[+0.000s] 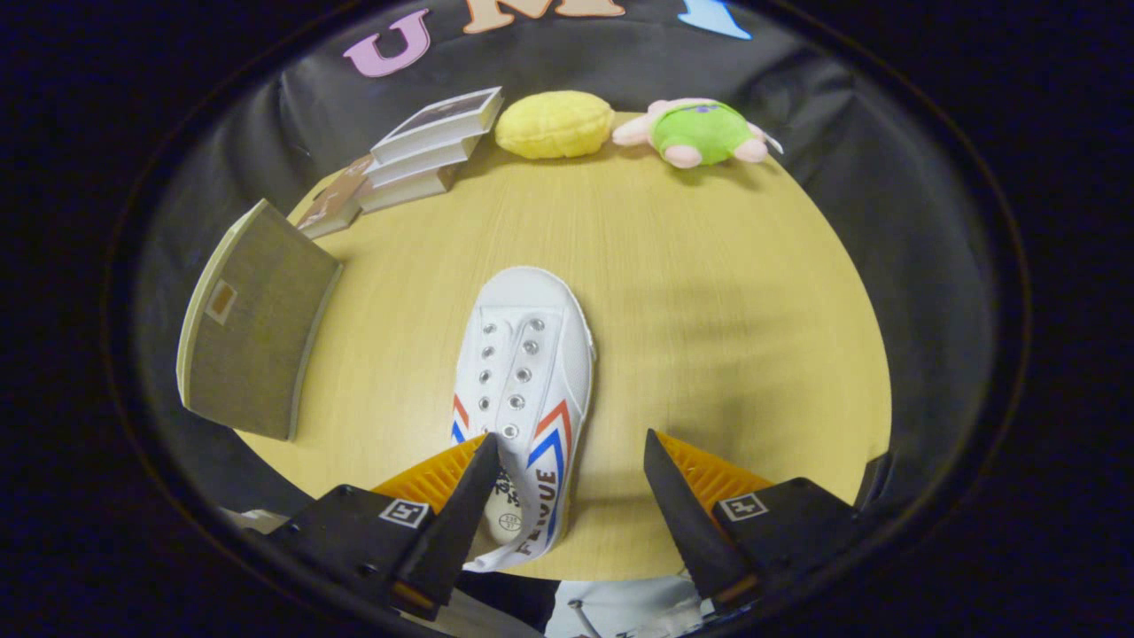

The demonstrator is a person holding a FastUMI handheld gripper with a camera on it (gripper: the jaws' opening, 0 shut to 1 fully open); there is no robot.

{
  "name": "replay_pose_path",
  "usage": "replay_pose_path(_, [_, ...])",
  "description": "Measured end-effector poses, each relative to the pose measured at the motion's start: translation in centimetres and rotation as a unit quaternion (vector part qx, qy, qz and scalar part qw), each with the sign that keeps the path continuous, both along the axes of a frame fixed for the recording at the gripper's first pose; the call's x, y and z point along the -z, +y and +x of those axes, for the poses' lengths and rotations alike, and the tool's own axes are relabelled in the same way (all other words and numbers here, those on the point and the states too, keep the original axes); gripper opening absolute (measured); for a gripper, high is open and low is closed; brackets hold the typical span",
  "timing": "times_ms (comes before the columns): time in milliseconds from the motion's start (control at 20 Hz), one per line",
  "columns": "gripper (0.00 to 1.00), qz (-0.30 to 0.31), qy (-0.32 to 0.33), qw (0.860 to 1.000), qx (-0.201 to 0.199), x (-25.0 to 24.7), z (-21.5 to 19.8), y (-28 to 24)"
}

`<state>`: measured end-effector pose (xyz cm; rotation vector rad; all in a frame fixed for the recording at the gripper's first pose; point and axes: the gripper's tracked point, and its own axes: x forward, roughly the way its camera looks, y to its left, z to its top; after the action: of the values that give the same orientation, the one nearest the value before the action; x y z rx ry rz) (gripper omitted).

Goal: Open the storage box then place both shoes into the box .Put the left shoe in first, then the right shoe, with the right side of both shoes facing outward in a uniform manner.

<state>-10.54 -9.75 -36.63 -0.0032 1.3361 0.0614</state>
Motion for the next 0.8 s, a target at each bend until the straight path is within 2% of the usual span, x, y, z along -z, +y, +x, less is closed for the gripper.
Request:
replay_pose_path(200, [0.98, 0.026, 0.024, 0.999, 0.003, 1.0, -0.4, 0.4])
replay_pose_path(350, [0.70, 0.067, 0.039, 0.997, 0.010, 1.2, -0.6, 1.9])
replay_pose_path(450, [0.51, 0.063, 0.041, 0.997, -0.001, 1.4, -0.9, 1.5])
replay_pose_path(500, [0.52, 0.043, 0.036, 0.998, -0.006, 1.8, -0.8, 0.7])
replay_pose_path(650, [0.18, 0.042, 0.038, 0.998, 0.003, 1.8, -0.8, 0.5])
replay_pose_path(800, [0.08, 0.043, 0.023, 0.998, 0.035, 1.5, -0.6, 0.3])
